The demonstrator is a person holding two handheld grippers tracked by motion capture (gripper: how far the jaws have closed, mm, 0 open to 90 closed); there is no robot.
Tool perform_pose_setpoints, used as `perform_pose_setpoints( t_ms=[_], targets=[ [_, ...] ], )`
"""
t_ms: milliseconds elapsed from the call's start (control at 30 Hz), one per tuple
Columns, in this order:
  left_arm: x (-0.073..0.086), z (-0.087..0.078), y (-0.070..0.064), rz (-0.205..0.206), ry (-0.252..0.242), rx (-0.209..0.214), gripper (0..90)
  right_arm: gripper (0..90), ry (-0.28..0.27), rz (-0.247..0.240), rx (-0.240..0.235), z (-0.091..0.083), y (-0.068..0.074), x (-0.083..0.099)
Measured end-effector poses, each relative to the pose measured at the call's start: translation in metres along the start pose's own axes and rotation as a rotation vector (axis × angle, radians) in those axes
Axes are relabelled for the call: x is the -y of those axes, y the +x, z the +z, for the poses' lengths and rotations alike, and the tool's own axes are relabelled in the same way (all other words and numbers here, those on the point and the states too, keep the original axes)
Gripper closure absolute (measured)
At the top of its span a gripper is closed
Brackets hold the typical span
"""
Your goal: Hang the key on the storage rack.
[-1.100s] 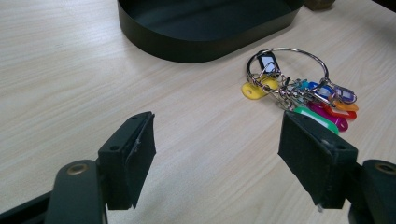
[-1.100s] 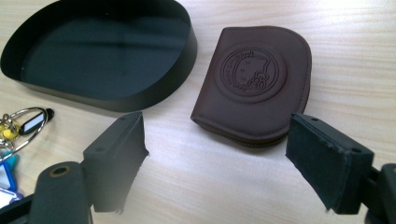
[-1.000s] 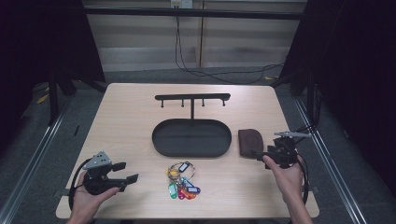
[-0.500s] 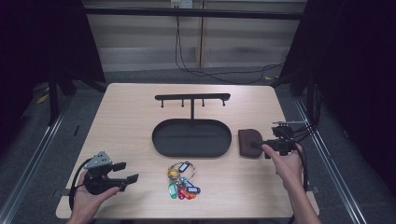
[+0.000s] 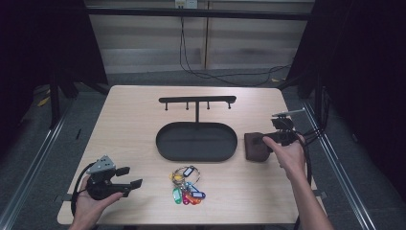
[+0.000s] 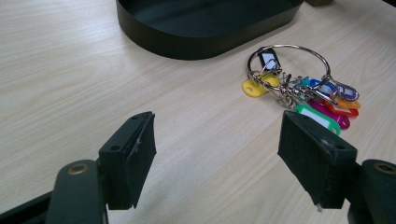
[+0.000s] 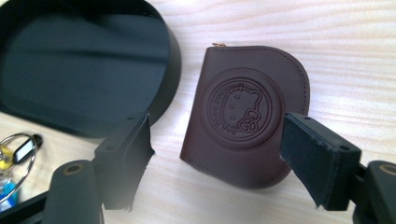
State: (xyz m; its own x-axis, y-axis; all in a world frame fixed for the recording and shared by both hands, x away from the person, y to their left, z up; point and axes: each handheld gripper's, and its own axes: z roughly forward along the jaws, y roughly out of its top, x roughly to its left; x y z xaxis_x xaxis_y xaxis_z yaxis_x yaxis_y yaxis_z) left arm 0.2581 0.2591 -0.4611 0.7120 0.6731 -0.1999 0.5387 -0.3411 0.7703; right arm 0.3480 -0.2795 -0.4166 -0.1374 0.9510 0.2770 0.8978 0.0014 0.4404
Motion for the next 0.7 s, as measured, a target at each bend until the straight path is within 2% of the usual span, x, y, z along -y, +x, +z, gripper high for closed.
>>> perform_pose_setpoints(
  t_ms=[200,300,433,567,700],
  targets=[
    [0.000,0.001,0.000,0.009,0.007,0.000,27.5,24.4,0.069,0.017,0.053,0.012,-0.006,-0.014],
    [0.000,0.000,-0.001,0.012,0.008,-0.001,27.5,19.9,0.096,0.035,0.049,0.020,-0.009,-0.017],
    [0.000,0.002,-0.001,0.012,0.015,0.002,27.5,17.1,0.154,0.052,0.067,0.032,-0.016,-0.019],
    [0.000,0.002,-0.003,0.017,0.014,0.007,27.6,17.1,0.173,0.066,0.064,0.041,-0.019,-0.020],
    [0.000,0.002,-0.003,0.015,0.015,0.007,27.6,17.7,0.187,0.072,0.087,0.047,-0.019,-0.021]
  ],
)
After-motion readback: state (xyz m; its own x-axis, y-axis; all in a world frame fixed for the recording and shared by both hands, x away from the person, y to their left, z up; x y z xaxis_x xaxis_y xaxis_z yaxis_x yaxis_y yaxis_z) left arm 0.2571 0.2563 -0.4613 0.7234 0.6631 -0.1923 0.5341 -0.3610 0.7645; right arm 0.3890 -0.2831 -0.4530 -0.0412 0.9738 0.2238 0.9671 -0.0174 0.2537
